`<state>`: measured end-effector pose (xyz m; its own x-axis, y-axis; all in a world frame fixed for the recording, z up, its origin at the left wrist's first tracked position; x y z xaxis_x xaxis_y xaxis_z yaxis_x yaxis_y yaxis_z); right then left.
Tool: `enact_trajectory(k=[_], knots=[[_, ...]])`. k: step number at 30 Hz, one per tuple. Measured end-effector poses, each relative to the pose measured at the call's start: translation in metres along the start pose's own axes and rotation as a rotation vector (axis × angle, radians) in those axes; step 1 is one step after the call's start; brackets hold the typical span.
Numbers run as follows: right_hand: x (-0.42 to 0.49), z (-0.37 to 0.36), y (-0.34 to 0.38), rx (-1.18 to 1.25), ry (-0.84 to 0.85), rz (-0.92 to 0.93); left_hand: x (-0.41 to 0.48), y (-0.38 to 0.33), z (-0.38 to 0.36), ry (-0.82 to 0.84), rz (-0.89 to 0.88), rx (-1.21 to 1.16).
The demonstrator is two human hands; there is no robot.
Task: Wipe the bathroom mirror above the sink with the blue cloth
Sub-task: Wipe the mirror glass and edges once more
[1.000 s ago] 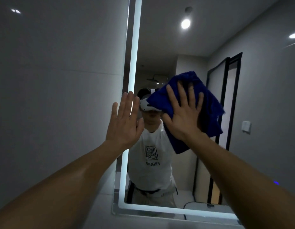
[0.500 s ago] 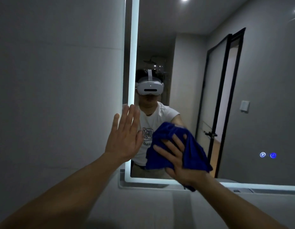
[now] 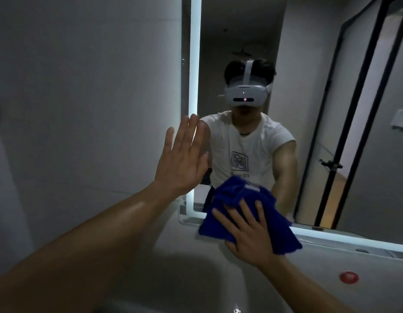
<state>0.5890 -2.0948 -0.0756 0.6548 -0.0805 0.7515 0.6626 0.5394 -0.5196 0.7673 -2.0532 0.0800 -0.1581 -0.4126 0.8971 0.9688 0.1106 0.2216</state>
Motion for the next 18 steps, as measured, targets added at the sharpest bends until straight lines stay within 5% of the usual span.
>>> enact_trajectory(k=[5, 10, 13, 18], knots=[[0.000, 0.019, -0.024, 0.114, -0.059, 0.124, -0.017, 0.004, -0.004, 0.033, -0.006, 0.051], [0.103, 0.069, -0.086, 0.011, -0.194, -0.242, -0.029, 0.005, -0.007, 0.014, -0.036, 0.053], [0.108, 0.059, -0.061, -0.026, -0.109, -0.288, -0.029, 0.011, -0.003, 0.001, -0.116, 0.057], [0.043, -0.001, 0.032, 0.023, -0.051, -0.071, -0.019, 0.044, 0.004, -0.026, -0.155, 0.061]])
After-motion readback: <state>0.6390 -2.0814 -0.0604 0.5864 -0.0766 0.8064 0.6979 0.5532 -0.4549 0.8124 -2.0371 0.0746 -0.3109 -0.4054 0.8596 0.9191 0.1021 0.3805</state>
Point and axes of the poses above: each hand's wrist, its own x-axis towards the middle knuckle, its own z-axis out of the back of the hand, y = z × x, the point moved 5 cm from there along x, towards the middle knuckle, and after that the axes turned 2 degrees about -y, right-handed, at the moved point
